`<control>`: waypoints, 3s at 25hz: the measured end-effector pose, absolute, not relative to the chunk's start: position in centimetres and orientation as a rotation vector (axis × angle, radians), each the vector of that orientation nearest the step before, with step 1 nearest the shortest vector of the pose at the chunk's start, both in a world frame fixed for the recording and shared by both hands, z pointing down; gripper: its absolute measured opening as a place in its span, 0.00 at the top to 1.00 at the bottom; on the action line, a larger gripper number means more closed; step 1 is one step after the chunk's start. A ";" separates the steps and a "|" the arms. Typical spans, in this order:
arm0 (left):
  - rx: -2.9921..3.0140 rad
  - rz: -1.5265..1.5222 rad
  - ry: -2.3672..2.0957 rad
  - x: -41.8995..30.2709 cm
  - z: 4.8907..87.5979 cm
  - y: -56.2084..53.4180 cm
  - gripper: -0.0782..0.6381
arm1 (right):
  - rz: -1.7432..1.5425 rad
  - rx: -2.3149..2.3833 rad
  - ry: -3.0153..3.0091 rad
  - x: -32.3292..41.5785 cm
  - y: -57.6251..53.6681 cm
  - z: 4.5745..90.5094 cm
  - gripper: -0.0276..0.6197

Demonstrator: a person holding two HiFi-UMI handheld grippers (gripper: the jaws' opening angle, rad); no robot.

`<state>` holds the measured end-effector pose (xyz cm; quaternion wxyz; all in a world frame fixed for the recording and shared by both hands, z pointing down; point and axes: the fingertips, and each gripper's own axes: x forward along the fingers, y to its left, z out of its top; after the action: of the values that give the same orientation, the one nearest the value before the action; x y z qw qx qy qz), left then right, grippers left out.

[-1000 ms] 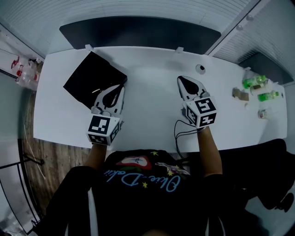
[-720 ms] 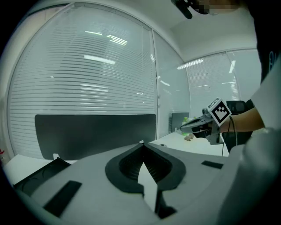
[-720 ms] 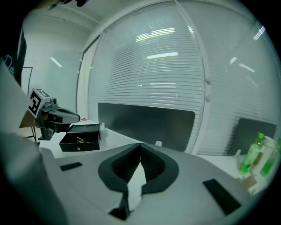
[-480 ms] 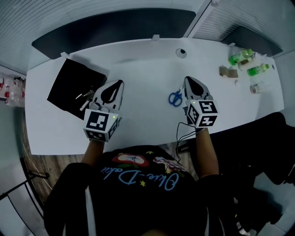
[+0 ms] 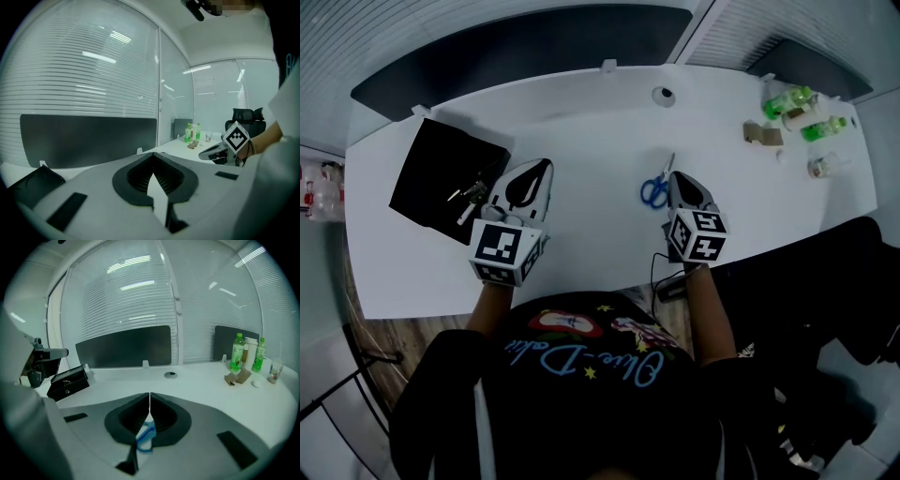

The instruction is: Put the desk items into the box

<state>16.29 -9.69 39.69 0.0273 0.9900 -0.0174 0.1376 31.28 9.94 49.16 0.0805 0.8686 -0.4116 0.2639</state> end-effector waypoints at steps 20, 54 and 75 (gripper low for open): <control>3.021 0.439 -0.040 15.1 41.3 -12.0 0.88 | 1.193 2.507 -1.029 27.9 10.8 57.4 0.80; 2.988 0.431 -0.119 13.9 42.0 -14.7 0.88 | 1.279 2.380 -0.930 29.1 11.6 59.7 0.81; 3.016 0.435 -0.144 13.0 41.0 -13.5 0.88 | 1.143 2.501 -1.103 28.9 9.7 56.6 0.82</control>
<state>12.98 -13.54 41.02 0.0453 0.9877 -0.0473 0.1423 28.92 9.68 56.56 0.0893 0.8407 -0.3708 0.3844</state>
